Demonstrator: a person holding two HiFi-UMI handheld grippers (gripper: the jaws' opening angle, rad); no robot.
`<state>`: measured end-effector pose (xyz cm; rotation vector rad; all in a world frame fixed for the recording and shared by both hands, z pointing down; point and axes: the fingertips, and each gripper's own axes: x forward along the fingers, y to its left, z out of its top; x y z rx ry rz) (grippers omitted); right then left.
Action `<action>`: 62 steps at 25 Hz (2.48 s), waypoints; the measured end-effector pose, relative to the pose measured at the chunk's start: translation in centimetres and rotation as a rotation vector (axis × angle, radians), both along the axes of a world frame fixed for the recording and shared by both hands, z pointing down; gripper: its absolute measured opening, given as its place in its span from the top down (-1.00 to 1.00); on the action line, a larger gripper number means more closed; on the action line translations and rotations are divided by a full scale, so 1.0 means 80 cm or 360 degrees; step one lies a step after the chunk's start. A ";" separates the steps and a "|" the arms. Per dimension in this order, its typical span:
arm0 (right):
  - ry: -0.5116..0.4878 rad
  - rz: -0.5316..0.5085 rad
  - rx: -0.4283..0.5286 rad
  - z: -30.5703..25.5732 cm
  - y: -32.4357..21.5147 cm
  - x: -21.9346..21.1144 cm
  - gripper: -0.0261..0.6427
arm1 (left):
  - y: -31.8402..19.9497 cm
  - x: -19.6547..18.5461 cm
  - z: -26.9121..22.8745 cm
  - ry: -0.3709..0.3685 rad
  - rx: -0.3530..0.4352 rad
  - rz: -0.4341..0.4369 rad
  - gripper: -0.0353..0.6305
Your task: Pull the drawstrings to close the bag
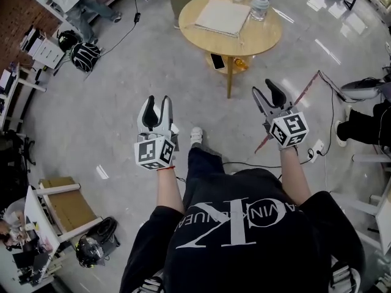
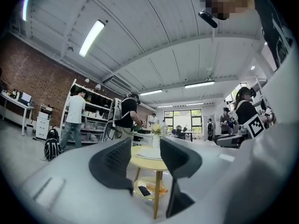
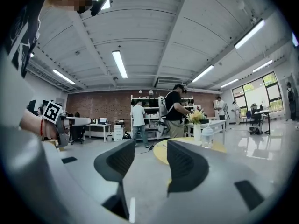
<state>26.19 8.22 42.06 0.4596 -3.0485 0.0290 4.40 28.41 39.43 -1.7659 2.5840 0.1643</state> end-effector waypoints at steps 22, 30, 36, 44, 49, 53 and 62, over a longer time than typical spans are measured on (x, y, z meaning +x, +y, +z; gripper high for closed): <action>0.0175 0.0473 -0.0211 0.050 -0.153 -0.198 0.35 | -0.254 -0.257 0.050 0.0095 -0.0186 0.0584 0.34; 0.0268 0.0575 -0.0252 0.068 -0.172 -0.206 0.35 | -0.312 -0.267 0.080 0.0121 -0.0247 0.0741 0.34; 0.0313 0.0617 -0.0296 0.084 -0.203 -0.208 0.36 | -0.344 -0.263 0.103 0.0129 -0.0352 0.0799 0.34; 0.0354 0.0534 -0.0427 0.120 -0.292 -0.235 0.36 | -0.427 -0.299 0.086 0.0165 -0.0283 0.0743 0.34; 0.0530 0.0441 -0.0410 0.143 -0.321 -0.254 0.36 | -0.469 -0.296 0.105 0.0195 -0.0344 0.0754 0.34; 0.0779 0.0375 -0.0400 0.186 -0.328 -0.259 0.37 | -0.482 -0.278 0.133 0.0166 -0.0464 0.0810 0.34; 0.1149 0.0274 -0.0551 0.254 -0.357 -0.271 0.56 | -0.477 -0.282 0.156 0.0180 -0.0592 0.0776 0.34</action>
